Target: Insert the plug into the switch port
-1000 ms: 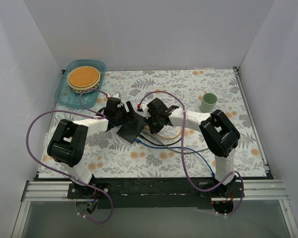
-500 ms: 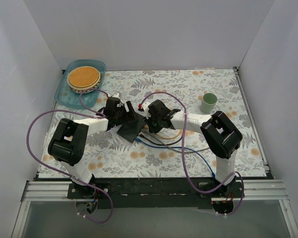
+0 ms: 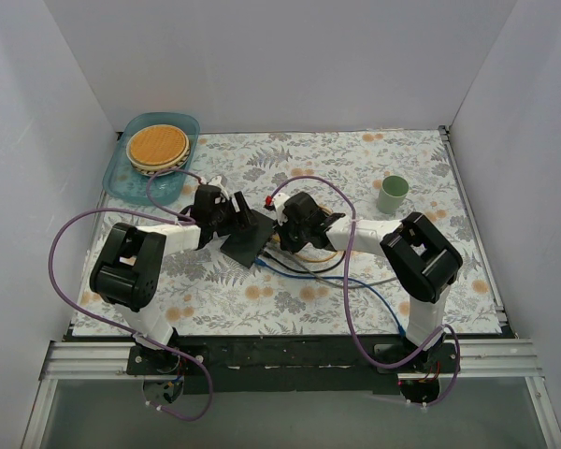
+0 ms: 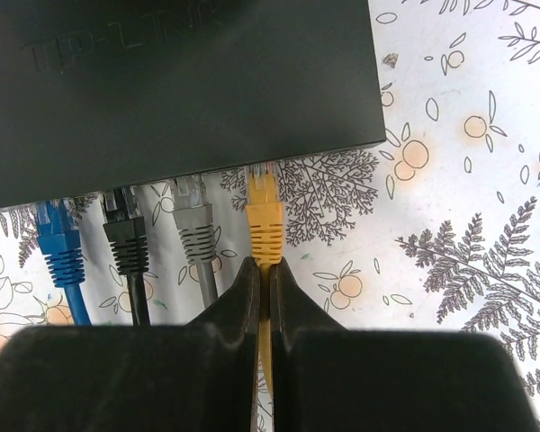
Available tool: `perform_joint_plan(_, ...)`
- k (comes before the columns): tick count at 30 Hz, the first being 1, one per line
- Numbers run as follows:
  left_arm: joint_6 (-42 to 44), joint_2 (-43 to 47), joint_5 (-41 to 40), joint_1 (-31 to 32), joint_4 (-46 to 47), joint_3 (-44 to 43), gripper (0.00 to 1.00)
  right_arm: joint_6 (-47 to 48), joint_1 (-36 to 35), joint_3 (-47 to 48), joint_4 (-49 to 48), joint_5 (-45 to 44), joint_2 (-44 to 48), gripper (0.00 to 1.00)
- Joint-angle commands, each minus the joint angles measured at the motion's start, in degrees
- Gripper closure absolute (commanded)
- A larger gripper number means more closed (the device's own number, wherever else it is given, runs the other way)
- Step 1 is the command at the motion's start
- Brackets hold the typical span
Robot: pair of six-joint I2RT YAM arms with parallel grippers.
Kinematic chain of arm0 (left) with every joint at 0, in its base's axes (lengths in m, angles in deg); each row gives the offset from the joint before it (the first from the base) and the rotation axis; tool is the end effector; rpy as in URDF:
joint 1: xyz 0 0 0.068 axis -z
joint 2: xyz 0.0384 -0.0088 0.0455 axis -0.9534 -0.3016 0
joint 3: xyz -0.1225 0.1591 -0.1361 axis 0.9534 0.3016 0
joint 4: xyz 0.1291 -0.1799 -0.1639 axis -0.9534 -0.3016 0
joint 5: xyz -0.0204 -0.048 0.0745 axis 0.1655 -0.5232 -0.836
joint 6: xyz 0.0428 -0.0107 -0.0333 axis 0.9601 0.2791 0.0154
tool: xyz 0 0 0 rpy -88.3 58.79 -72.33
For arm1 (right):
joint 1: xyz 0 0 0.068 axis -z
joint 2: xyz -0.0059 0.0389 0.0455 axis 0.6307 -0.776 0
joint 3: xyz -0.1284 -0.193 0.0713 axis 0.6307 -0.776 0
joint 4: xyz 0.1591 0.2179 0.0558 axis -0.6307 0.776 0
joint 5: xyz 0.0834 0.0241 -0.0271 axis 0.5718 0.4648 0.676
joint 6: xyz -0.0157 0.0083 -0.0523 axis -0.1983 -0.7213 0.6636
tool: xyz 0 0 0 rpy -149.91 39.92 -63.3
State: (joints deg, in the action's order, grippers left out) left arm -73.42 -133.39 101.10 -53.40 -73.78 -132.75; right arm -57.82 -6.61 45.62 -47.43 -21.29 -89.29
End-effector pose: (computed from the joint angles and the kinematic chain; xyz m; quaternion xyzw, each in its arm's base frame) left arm 0.3212 -0.1196 0.1050 -0.3577 0.8324 -0.3626 0.2182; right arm 0.2747 0.2858 0.1190 -0.3596 0.8456 0.1903 0.3455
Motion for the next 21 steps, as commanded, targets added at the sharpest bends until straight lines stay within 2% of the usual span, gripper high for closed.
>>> perform_joint_plan(1,-2.30,1.07,13.48,2.22,2.41,2.07,0.33,-1.18,-0.78,0.62,-8.78,3.17,-0.42,0.99)
perform_joint_plan(21,-2.04,2.66,22.00,7.22,2.07,1.81,0.45,-1.18,-0.78,9.85,-8.69,4.93,-5.61,0.99)
